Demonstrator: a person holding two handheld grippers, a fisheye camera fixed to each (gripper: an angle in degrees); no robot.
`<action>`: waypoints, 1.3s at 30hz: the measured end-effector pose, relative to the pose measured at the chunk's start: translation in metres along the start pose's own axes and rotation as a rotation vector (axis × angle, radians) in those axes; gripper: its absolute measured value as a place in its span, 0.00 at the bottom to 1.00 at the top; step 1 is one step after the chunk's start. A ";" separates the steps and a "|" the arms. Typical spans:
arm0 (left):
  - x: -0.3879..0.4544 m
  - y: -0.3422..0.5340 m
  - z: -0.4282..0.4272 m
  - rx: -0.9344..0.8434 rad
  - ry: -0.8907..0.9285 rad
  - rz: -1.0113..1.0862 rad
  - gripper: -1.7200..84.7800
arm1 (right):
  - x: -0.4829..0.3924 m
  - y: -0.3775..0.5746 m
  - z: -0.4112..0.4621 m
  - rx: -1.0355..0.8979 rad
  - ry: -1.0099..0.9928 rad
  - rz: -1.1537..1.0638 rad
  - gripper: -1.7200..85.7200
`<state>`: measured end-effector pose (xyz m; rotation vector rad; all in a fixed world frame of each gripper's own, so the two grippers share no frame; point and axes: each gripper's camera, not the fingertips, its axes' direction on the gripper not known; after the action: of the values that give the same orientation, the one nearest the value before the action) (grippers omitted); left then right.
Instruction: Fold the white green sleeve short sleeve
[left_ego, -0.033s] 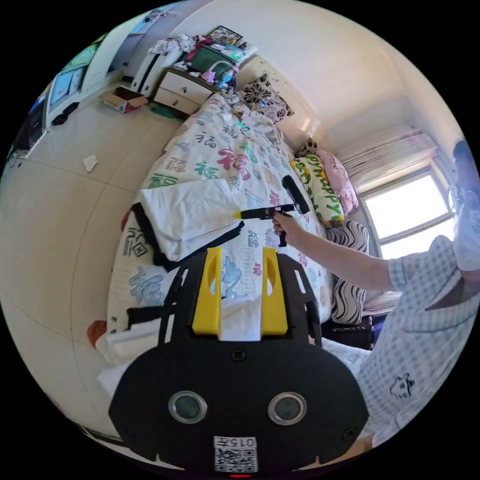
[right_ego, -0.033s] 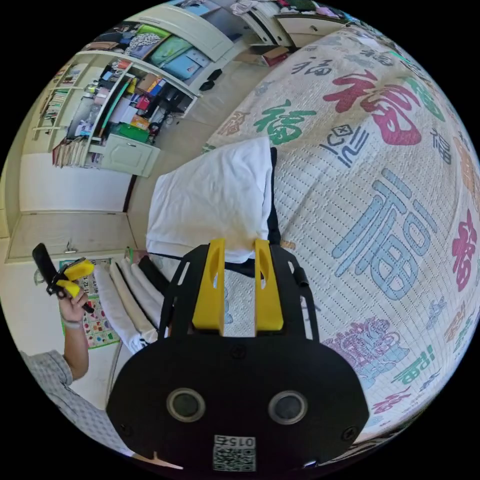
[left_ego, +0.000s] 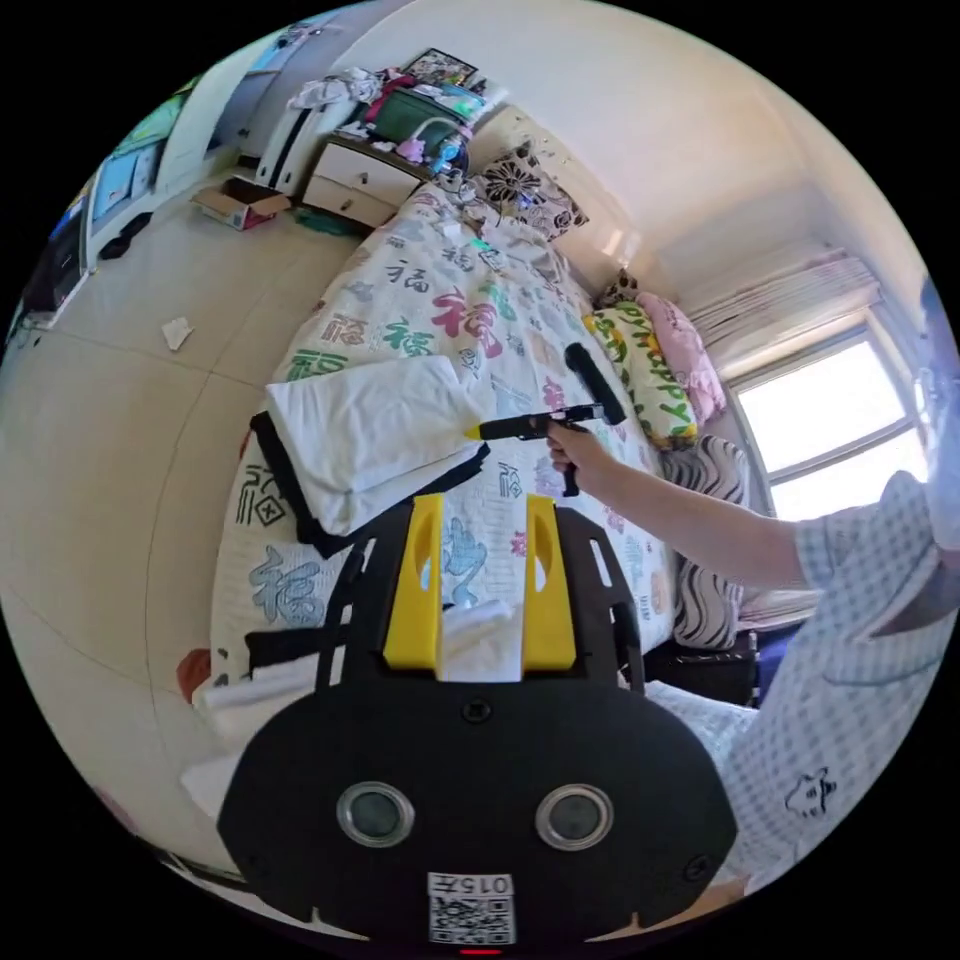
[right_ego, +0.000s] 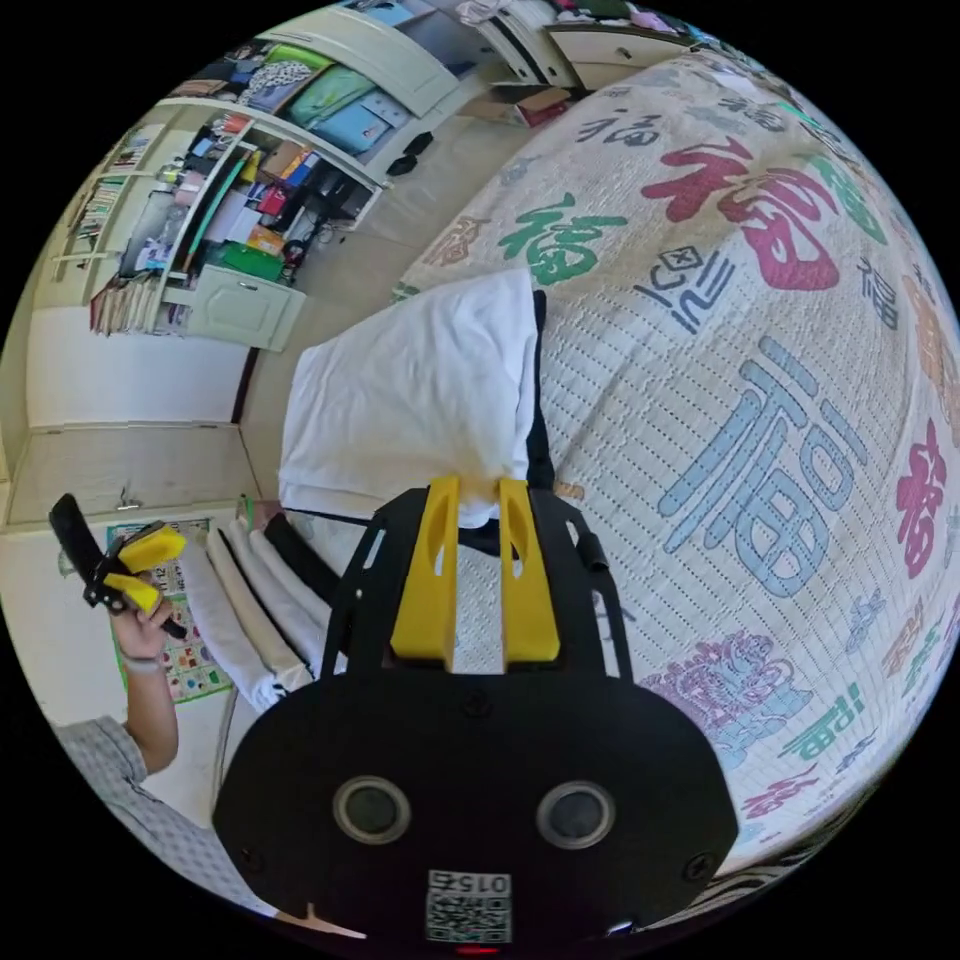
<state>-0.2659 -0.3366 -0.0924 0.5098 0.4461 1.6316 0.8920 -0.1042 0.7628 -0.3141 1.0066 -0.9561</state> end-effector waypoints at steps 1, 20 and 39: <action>0.009 -0.004 0.015 -0.017 -0.056 0.015 0.17 | -0.004 0.003 -0.003 0.013 -0.009 -0.006 0.09; 0.203 0.018 0.191 -0.218 0.198 0.449 0.08 | -0.003 0.315 -0.218 0.536 -0.359 -0.119 0.07; 0.228 0.099 0.399 -0.327 0.586 0.314 0.08 | 0.148 0.587 -0.226 0.360 -0.220 0.136 0.14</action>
<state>-0.1429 -0.1241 0.3083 -0.1677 0.5298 2.1097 1.0450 0.1568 0.1923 -0.0467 0.6320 -0.9362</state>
